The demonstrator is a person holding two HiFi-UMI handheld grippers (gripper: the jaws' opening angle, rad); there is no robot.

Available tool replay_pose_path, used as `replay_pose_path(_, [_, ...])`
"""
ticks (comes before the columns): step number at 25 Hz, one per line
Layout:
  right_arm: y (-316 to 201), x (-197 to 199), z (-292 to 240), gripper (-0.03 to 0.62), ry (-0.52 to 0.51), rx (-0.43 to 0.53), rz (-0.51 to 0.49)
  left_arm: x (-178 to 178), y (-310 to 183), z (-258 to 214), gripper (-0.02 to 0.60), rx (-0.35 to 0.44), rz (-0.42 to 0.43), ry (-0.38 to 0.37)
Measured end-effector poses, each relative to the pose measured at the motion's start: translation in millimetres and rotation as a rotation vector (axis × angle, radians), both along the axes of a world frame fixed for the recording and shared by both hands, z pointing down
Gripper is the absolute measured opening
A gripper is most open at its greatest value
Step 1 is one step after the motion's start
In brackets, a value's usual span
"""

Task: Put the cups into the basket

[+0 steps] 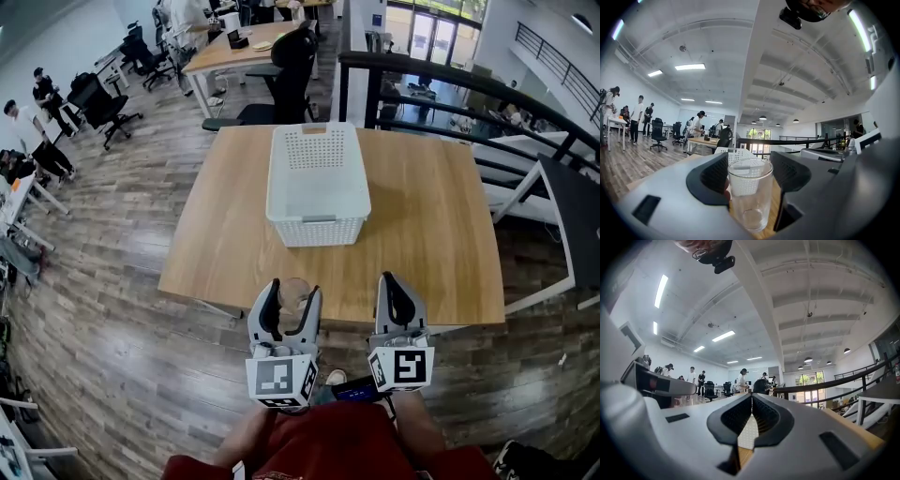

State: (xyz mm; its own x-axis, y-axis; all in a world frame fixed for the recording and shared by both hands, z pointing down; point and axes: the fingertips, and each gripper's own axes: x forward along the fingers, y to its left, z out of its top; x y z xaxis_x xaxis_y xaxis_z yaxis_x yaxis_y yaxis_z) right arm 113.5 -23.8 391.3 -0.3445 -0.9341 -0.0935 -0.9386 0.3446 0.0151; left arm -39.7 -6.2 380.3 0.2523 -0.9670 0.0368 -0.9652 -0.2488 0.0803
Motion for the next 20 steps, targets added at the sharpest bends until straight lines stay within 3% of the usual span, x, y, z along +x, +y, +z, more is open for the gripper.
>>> replay_pose_path(8, [-22.2,29.5,5.5,0.012,-0.021,-0.011,0.005,24.1,-20.5,-0.7,0.288,-0.001,-0.008,0.001])
replay_pose_path(20, [-53.4,23.5,1.6,0.012,0.014,0.01,-0.004,22.3,-52.5,-5.8,0.288,0.02,0.004,0.021])
